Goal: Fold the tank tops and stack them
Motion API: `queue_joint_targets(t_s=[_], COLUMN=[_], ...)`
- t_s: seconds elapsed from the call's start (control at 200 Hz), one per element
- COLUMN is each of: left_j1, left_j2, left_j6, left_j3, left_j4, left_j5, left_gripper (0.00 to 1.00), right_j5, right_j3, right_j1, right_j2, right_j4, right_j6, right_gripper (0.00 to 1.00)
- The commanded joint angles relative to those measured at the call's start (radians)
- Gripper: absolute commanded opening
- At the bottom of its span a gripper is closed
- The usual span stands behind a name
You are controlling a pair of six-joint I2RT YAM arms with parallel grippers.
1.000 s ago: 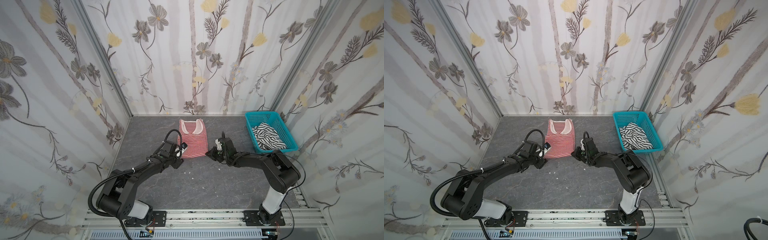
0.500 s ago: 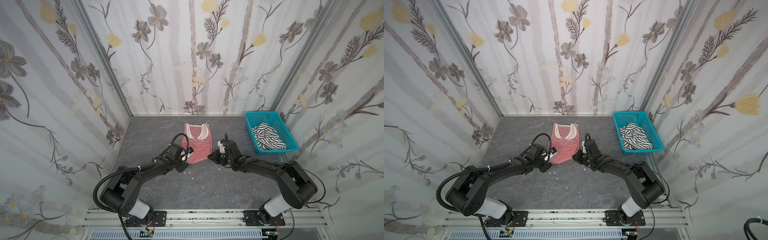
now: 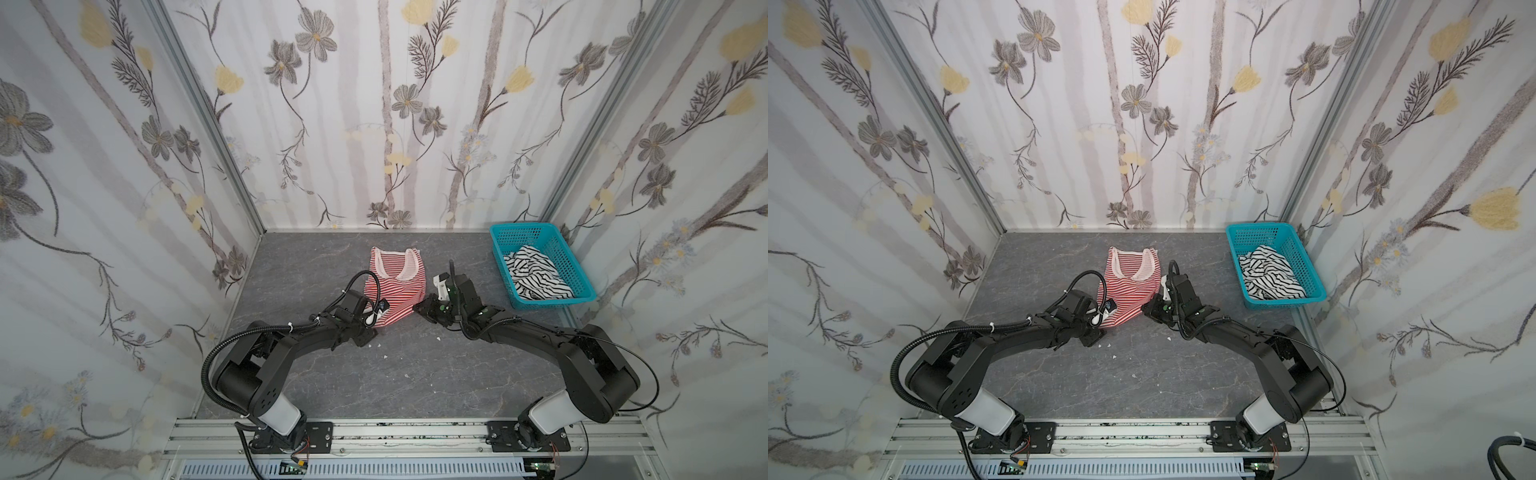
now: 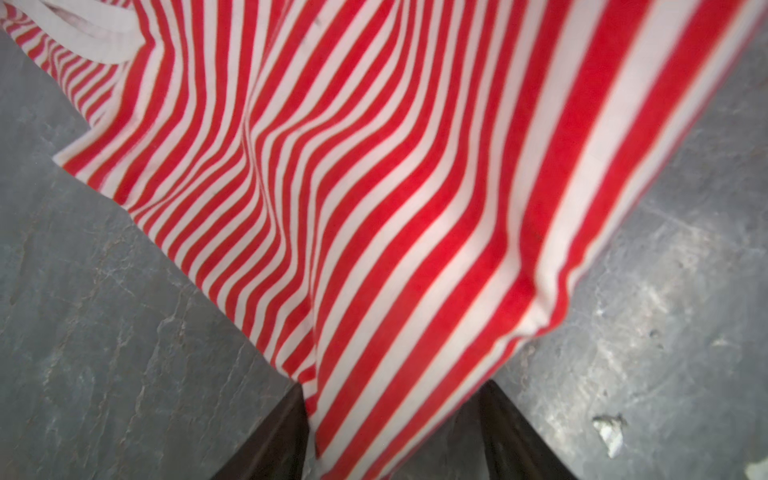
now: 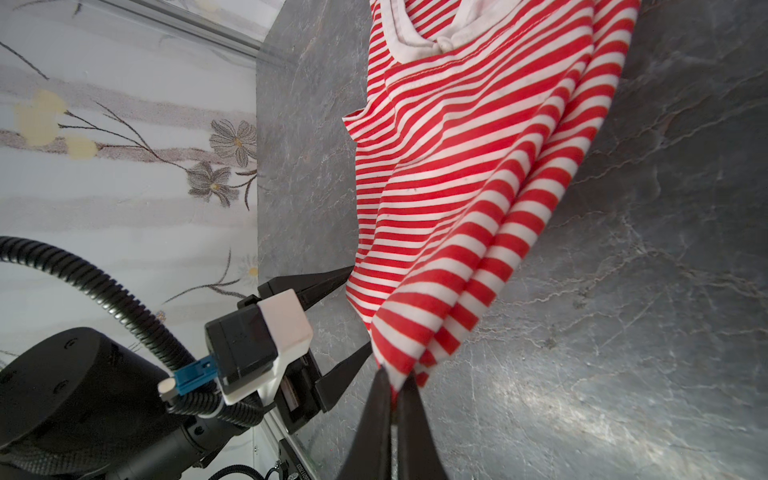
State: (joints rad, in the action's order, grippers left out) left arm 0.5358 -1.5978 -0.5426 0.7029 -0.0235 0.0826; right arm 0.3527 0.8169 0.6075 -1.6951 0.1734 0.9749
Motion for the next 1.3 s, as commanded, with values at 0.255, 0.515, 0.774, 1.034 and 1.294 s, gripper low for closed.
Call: queue_joint_targets(t_s=[0.255, 0.515, 0.774, 1.034, 1.294], left_j1=[0.001, 0.038, 0.114, 0.213, 0.274], left_j2=[-0.079, 0.032, 0.136, 0.136, 0.134], left_j6=[-0.035, -0.081, -0.111, -0.114, -0.067], left_j3=[0.015, -0.043, 0.054, 0.181, 0.221], left_j4=[-0.044, -0.007, 0.305, 0.592, 0.623], left_j5=[-0.05, -0.009, 0.166, 0.287, 0.29], left_gripper=[0.23, 0.24, 0.28, 0.3, 0.42], right_j5=[-0.003, 0.003, 0.008, -0.005, -0.015], right_j3=[0.005, -0.037, -0.152, -0.257, -0.325], right_j1=[-0.006, -0.044, -0.049, -0.051, -0.059], right_j2=[0.021, 0.048, 0.138, 0.368, 0.553], right_j4=[-0.004, -0.006, -0.014, -0.132, -0.23], right_j6=[-0.002, -0.008, -0.016, -0.048, -0.053], right_gripper=[0.0, 0.0, 0.0, 0.0, 0.0])
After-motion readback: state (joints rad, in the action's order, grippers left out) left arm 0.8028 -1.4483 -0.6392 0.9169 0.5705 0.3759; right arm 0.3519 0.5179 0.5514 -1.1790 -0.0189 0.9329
